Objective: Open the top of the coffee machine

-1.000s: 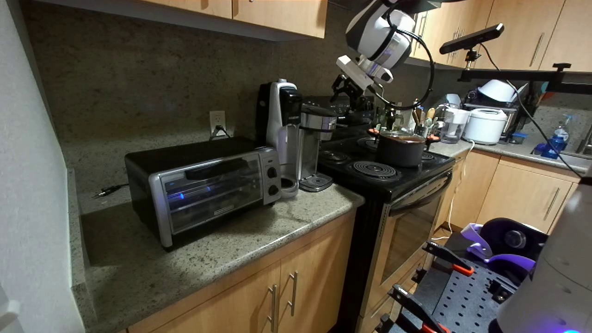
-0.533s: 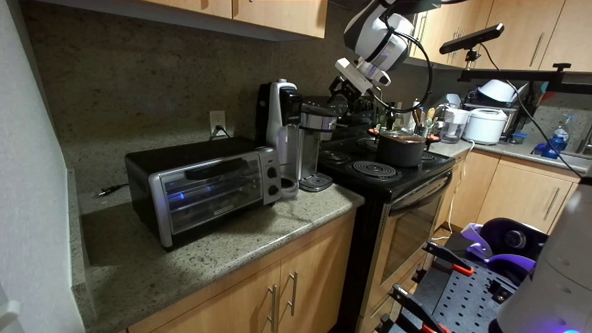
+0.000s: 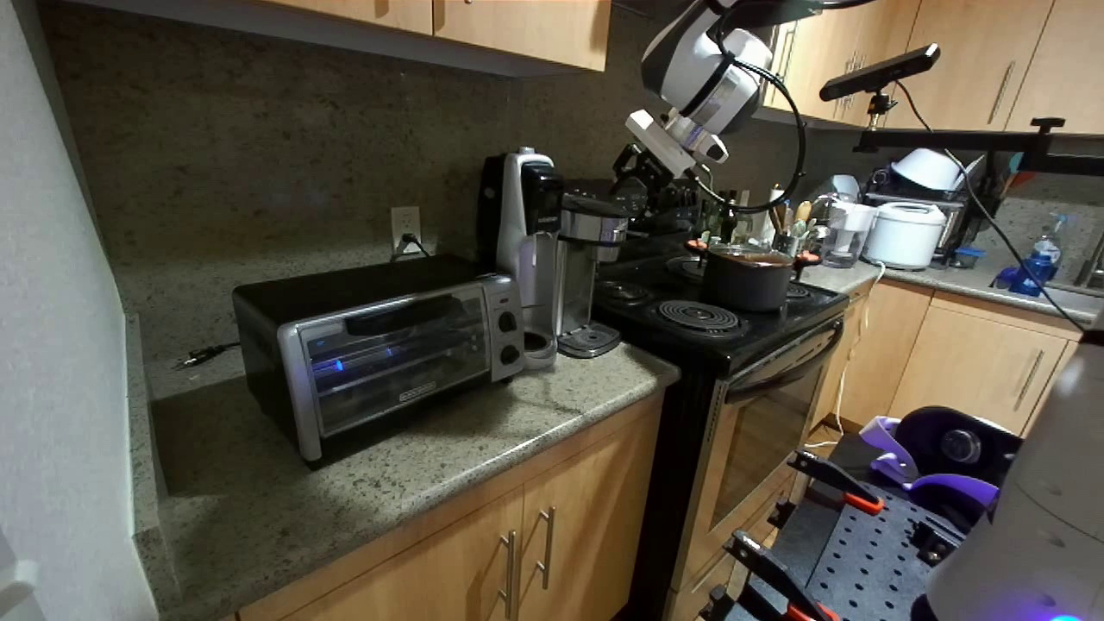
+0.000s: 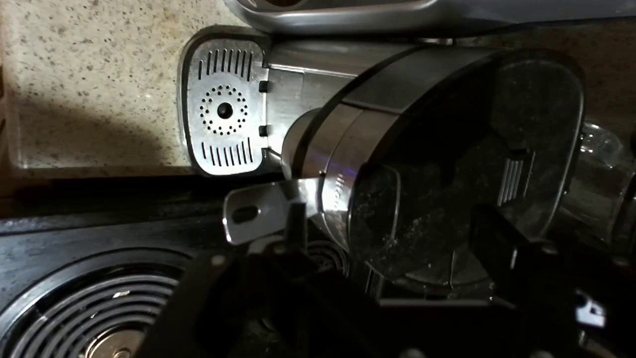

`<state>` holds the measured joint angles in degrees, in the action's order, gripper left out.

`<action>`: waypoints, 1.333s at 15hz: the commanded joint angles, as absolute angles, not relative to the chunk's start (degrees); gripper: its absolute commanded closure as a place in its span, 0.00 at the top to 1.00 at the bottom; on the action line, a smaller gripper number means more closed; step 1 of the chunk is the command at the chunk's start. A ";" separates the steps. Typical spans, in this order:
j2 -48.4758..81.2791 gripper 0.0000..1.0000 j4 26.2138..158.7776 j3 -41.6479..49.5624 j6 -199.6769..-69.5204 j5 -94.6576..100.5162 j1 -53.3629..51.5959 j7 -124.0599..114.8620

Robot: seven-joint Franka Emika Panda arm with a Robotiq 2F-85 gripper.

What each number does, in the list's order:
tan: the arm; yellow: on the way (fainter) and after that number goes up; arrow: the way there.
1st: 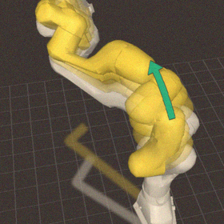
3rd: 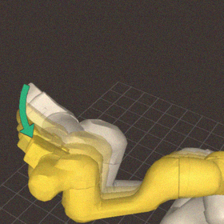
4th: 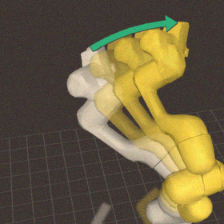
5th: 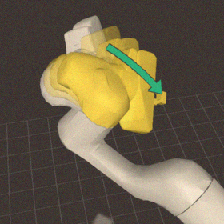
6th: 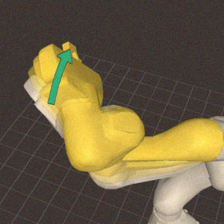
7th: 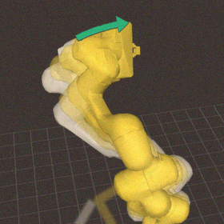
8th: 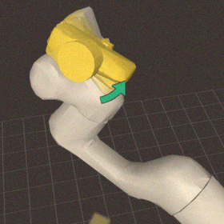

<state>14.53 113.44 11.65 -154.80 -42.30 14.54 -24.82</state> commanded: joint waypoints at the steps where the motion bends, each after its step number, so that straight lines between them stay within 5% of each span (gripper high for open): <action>1: 14.77 0.78 112.71 11.01 -154.53 -44.59 15.28 -22.42; 4: 14.83 0.59 112.60 11.04 -154.46 -44.62 15.33 -22.43; 9: 14.87 0.46 112.57 11.03 -154.54 -44.60 15.32 -22.33; 11: 14.89 0.21 112.60 11.03 -154.54 -44.62 15.34 -22.28; 14: 14.94 0.03 112.64 11.09 -154.51 -44.58 15.47 -22.32; 20: 14.76 0.04 112.61 11.07 -154.41 -44.87 15.80 -21.73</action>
